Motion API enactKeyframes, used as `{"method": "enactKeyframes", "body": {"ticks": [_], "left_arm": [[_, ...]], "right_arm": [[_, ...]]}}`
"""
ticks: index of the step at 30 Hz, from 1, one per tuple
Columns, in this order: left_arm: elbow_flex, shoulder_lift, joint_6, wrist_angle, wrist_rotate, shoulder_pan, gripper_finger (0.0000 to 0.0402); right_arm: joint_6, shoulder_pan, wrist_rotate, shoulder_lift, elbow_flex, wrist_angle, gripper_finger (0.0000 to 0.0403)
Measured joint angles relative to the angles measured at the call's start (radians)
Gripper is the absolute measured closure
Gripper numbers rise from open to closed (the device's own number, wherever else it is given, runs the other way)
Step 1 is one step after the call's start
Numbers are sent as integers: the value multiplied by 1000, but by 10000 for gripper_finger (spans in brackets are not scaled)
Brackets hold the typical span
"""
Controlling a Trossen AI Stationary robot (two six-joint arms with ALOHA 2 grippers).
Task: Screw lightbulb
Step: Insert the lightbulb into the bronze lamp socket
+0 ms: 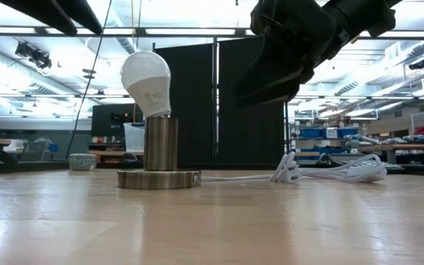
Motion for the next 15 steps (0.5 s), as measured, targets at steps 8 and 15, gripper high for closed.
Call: {"method": "enactKeyframes", "body": {"ticks": [8,15], "left_arm": [[-123,-69,-169,41,-18,-64,92],[-176,-69,-313,32,-70,-145,92]], "right_arm": [[2,0,2,0,57,-107,156],[-51,0,42,0,198,-291,156]]}}
